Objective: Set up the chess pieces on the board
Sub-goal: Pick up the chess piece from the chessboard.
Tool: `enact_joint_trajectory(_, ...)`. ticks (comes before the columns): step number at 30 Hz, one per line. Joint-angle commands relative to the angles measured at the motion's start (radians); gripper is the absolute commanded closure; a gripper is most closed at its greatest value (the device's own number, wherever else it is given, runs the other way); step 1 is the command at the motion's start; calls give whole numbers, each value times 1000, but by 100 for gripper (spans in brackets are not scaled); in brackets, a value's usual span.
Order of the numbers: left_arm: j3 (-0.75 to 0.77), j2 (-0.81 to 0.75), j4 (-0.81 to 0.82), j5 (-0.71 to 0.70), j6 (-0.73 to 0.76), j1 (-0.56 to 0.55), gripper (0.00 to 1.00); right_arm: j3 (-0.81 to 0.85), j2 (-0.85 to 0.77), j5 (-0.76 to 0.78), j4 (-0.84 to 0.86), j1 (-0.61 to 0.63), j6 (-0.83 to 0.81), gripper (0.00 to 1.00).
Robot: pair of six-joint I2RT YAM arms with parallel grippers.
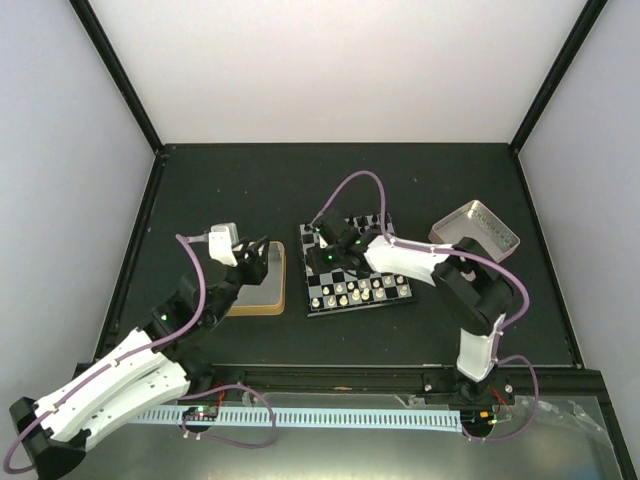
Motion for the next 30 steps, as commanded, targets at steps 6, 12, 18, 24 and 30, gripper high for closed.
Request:
enact_joint_trajectory(6,-23,-27,-51,-22,-17,16,46,110,108,107,-113,39,94,53)
enact_joint_trajectory(12,-34,-31,-47,-10,-12,18,46,101,103,146,-175,42,103,56)
enact_joint_trajectory(18,-38,-28,-50,-2,-8,17,46,57,57,154,-194,41,113,64)
enact_joint_trajectory(24,-40,-18,-45,6,-7,20,46,59,43,157,-229,41,115,63)
enact_joint_trajectory(30,-39,-9,-39,11,-8,20,46,81,45,96,-230,41,70,58)
